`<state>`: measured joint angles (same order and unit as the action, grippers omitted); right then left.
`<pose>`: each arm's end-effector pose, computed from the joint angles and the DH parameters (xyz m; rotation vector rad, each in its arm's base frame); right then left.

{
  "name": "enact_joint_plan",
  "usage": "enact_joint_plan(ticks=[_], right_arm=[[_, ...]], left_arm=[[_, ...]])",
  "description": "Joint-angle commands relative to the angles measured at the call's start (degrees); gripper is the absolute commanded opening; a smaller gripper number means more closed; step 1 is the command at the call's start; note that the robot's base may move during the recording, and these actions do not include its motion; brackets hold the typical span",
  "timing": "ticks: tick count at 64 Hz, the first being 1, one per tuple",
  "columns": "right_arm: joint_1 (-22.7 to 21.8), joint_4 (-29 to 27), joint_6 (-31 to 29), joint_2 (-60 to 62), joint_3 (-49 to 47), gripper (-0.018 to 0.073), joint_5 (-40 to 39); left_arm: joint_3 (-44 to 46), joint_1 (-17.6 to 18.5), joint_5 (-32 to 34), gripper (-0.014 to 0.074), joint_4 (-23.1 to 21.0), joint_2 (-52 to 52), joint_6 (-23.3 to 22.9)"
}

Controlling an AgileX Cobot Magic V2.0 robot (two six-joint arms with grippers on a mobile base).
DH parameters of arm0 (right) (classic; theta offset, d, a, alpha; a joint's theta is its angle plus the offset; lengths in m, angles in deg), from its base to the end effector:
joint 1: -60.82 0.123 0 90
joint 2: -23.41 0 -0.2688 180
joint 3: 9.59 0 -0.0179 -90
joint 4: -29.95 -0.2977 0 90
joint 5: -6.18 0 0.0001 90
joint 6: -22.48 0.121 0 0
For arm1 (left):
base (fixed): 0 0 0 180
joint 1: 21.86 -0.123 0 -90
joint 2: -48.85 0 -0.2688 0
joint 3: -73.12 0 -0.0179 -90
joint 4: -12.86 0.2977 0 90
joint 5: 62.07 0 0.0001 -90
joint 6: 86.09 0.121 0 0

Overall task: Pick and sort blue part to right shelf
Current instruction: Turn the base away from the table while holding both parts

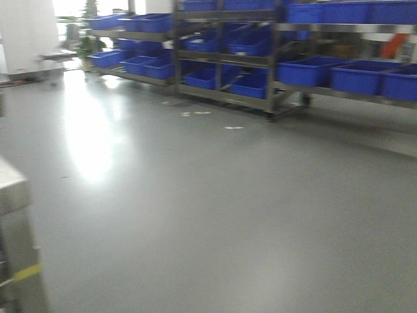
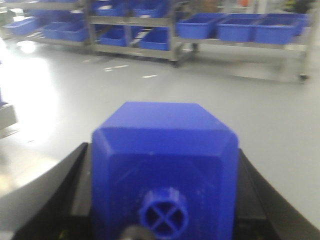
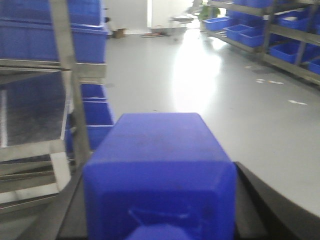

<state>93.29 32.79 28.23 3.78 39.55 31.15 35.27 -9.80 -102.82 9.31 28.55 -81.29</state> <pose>0.1183 0.0722 0.3299 -0.4029 1.6056 0.4584 0.1073 -0.0279 0.3699 0.2427 1.7106 -0.1631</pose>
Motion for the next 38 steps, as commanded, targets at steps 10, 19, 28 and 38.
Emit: enact_joint_plan(ticks=[10, 19, 28, 38], right_arm=[[0.0, 0.6, -0.6, -0.5, -1.7, 0.0302, -5.5], [0.0, 0.6, -0.6, -0.5, -1.7, 0.0302, -5.5], [0.0, 0.6, -0.6, -0.5, -1.7, 0.0302, -5.5], [-0.1, 0.6, -0.6, -0.5, -1.7, 0.0302, -5.5]], left_arm=[[1.5, 0.4, 5.3, 0.0303, -0.4, -1.0, -0.1], [1.5, 0.4, 5.3, 0.0303, -0.4, -1.0, -0.1], [1.5, 0.4, 5.3, 0.0303, -0.4, -1.0, -0.1], [1.5, 0.4, 5.3, 0.0303, -0.4, -1.0, -0.1]])
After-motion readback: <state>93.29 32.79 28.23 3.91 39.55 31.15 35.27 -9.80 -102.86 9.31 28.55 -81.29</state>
